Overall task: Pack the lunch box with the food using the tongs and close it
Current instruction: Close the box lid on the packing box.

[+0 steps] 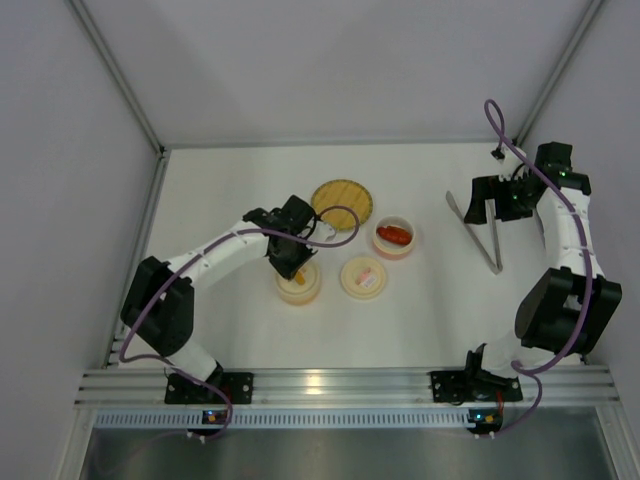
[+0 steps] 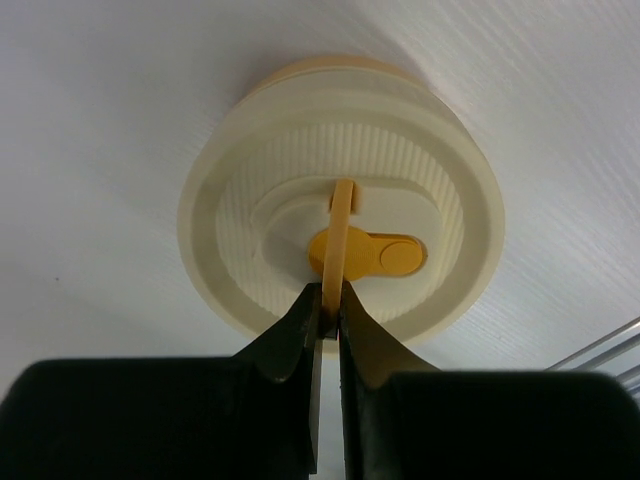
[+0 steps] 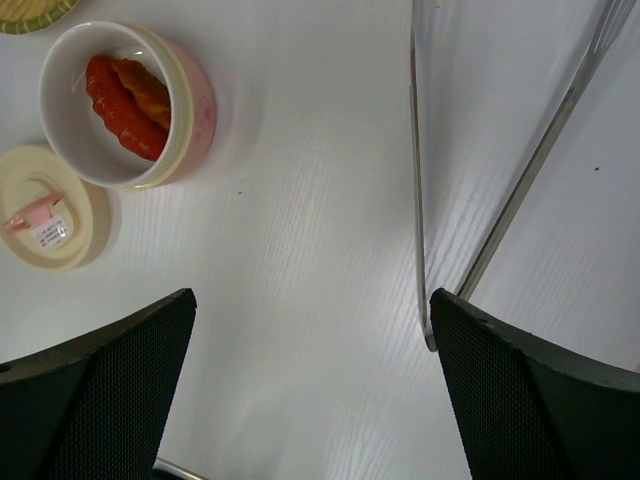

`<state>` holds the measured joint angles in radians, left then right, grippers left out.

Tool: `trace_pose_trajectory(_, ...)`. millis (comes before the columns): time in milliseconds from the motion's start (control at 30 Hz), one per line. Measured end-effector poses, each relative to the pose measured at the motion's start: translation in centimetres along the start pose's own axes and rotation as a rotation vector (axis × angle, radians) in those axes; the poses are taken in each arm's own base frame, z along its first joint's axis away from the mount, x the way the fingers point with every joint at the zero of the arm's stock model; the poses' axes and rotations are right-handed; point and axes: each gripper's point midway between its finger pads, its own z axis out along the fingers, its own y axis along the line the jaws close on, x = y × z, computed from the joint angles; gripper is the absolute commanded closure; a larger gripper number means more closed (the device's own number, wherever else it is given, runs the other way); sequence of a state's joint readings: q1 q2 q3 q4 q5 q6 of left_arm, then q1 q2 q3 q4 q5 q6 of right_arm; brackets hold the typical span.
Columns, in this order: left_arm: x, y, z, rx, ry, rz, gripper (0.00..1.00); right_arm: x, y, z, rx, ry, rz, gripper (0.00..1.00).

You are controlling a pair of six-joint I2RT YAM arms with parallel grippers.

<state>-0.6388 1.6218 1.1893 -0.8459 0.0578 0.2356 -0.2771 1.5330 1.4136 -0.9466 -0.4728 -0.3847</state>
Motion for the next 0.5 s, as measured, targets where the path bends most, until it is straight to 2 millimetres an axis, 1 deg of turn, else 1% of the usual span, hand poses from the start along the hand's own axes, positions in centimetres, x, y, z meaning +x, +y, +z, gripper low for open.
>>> trace_pose_trajectory(167, -1.4, 2.1, 0.4, -0.055, -0.016, -0.027, 1.00, 0.0, 0.0, 0.0, 0.001, 0.000, -0.008, 0.01)
trace_pose_trajectory(333, -2.8, 5.2, 0.7, -0.099, -0.034, -0.078, 1.00, 0.0, 0.0, 0.0, 0.001, 0.000, -0.008, 0.01)
trace_pose_trajectory(400, -3.3, 6.8, 0.8, -0.112, -0.040, -0.101, 1.00, 0.0, 0.0, 0.0, 0.001, 0.000, -0.008, 0.01)
trace_pose_trajectory(500, -3.8, 8.4, 0.9, -0.130, -0.055, -0.120, 1.00, 0.0, 0.0, 0.0, 0.001, 0.001, -0.008, 0.01)
